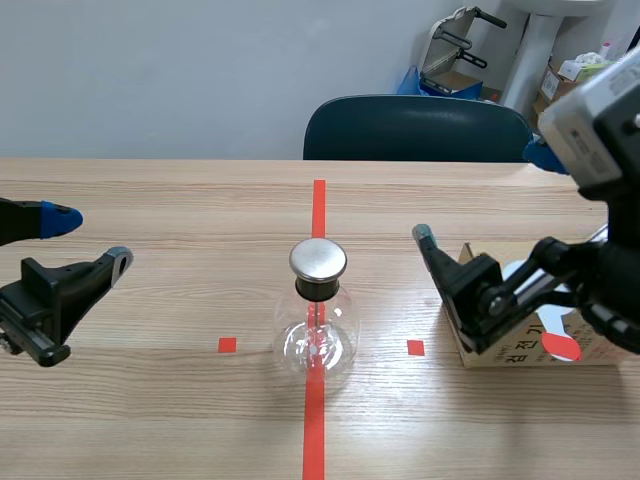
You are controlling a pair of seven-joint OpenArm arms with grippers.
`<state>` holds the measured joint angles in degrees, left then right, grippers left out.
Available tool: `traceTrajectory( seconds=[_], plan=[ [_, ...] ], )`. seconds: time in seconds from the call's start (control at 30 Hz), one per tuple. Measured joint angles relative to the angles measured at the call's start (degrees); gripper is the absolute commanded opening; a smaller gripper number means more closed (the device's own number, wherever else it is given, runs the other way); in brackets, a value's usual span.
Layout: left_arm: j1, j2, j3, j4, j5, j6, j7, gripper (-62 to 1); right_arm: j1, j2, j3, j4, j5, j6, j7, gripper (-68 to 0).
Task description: Do the electroscope experiment
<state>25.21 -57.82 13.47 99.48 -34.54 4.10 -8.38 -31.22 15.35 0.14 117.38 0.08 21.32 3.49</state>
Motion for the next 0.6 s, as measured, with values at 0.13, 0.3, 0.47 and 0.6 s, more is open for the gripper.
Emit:
traceTrajectory(
  seconds=[0.13, 0.3, 0.47, 0.6],
  plan=[
    [3.0, -0.1, -2.2, 0.8, -0.4, -1.2, 0.0, -21.2, 0.9, -0.9, 0.0, 0.0, 0.2, 1.0, -1.2, 0.4],
    [7.4, -0.1, -5.5, 1.5, -0.4, -1.3, 0.4, -21.2, 0.9, -0.9, 0.0, 0.0, 1.4, 3.9, -1.5, 0.4],
    [11.2, -0.1, -8.4, 4.1, -0.4, -4.0, 0.4, -21.2, 0.7, -0.9, 0.3, 0.0, 1.5, 3.6, -4.2, 0.4],
    [13.0, -0.1, -9.1, 5.5, -0.4, -4.0, 0.4, -21.2, 0.7, -0.9, 3.0, 0.0, 1.5, 3.6, -4.0, 0.4]
  ],
)
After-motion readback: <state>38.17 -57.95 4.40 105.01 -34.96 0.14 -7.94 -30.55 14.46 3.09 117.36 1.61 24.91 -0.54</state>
